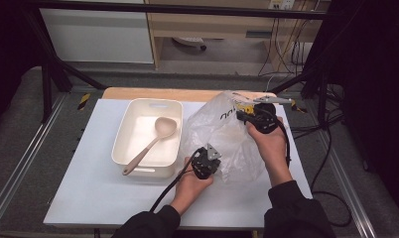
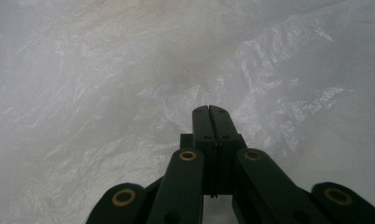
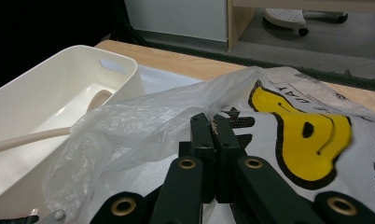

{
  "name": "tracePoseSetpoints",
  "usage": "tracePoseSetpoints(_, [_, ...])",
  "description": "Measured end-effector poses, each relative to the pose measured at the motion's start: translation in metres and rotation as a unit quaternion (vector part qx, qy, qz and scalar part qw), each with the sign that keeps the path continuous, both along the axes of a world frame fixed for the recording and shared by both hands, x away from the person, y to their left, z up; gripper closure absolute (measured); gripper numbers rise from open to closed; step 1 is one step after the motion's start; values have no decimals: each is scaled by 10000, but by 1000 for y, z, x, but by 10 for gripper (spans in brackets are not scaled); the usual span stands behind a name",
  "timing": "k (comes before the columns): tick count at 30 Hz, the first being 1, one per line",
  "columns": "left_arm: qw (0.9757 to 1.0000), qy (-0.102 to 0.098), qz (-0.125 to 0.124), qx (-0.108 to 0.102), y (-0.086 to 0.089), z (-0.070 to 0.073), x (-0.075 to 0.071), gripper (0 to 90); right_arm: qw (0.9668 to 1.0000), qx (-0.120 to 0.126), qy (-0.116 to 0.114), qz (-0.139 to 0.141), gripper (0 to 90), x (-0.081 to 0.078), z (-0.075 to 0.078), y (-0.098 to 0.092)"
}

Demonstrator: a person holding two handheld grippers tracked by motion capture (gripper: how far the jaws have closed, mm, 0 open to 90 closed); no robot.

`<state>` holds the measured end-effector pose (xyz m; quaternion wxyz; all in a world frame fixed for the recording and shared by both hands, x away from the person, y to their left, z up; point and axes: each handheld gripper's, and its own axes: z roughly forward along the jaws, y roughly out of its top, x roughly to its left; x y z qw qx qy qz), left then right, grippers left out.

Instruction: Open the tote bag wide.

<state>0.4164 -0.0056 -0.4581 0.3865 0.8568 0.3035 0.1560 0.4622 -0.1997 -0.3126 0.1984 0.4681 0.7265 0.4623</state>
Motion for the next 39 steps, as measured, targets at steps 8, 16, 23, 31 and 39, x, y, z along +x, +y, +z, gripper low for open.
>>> tracePoseSetpoints(8, [10000, -57, 21, 63, 1, 1, 8, 900, 10000, -47, 5, -21, 900, 0, 7, 1])
tracePoseSetpoints(16, [9999, -132, -3, 102, 1, 0, 7, 900, 10000, 20, -25, -50, 900, 3, 13, -2])
tracePoseSetpoints(23, [9998, -143, -36, 141, 0, 0, 6, 900, 9999, 31, -86, -83, 900, 3, 24, -6])
tracePoseSetpoints(31, [9995, -218, -51, 212, 0, 0, 5, 900, 9999, -12, -98, -122, 900, 5, 34, -11])
tracePoseSetpoints(39, [9993, -286, -15, 241, -2, 1, 4, 900, 9999, -101, 44, -127, 900, 7, 24, -9])
